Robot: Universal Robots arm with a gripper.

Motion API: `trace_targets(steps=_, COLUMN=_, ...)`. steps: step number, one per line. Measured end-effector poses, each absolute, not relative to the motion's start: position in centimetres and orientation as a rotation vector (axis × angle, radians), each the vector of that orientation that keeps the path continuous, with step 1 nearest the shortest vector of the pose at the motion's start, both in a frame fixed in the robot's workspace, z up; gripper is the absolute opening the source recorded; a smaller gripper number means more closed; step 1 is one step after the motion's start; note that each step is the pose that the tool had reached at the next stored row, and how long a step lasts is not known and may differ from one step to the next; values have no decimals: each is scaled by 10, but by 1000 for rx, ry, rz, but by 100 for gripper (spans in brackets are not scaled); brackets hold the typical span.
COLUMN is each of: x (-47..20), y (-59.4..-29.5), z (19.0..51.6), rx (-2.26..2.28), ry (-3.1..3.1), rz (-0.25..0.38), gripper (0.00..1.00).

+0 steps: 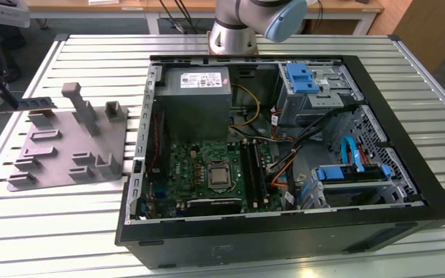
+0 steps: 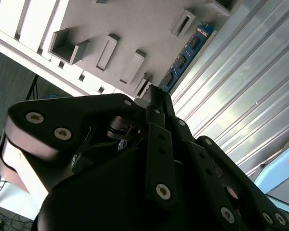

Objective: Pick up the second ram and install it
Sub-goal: 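Pick up the second ram and move it above second insertion slot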

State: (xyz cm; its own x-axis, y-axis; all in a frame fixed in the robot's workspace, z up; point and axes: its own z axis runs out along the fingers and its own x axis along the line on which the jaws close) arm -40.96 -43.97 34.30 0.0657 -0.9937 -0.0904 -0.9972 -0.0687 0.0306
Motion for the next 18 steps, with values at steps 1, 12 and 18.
trace_targets(steps=1, x=-410, y=-440, z=344, rx=-2264, ry=2116, rz=135, gripper=14)
trace_targets(steps=12, x=-410, y=-440, z=358, rx=-2264, ry=2116, rz=135, gripper=14)
trace_targets(steps=18, x=-410, y=-440, z=375, rx=-2264, ry=2116, rz=135, gripper=14)
